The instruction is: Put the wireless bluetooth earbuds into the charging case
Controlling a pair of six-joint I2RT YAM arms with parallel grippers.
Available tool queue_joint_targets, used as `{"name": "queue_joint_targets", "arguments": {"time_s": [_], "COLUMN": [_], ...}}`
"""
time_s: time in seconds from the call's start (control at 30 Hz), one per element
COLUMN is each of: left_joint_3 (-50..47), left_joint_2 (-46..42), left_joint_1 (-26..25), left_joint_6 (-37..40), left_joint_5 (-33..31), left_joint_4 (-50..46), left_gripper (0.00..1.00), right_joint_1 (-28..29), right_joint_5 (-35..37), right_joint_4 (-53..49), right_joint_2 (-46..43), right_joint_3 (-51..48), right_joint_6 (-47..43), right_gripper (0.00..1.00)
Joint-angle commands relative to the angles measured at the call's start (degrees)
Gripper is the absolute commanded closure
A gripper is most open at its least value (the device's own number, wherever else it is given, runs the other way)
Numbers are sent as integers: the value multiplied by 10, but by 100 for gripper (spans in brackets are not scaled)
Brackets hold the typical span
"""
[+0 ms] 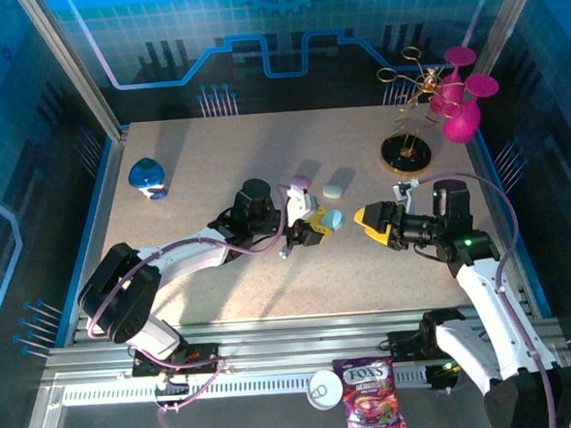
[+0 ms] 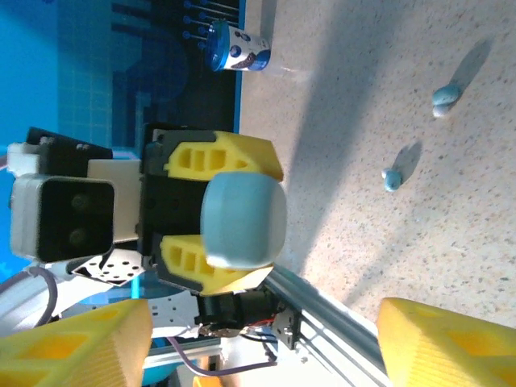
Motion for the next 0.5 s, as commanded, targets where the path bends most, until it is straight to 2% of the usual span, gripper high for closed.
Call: {"name": "queue_joint_targets", "arguments": {"time_s": [0.0,0.27,0.37,0.47], "left_joint_3": [-2,6,5,3], "left_joint_2": [-16,-18,-18,-23], "left_joint_1": [3,3,2,1], "left_joint_6": [24,41,44,51], "left_joint_5": [45,46,49,52], "left_joint_4": [14,-13,-13,-18], "left_gripper": [71,71,71,71], "right_joint_1": [27,82,90,91], "right_joint_5": [-13,9,16,20], "right_joint_4": [50,106,128,138], "right_joint_2": [15,49,61,67], "right_joint_3": [-8,-1,-5,-8], "right_joint_6": [40,72,86,93], "right_gripper": [31,38,46,58]}}
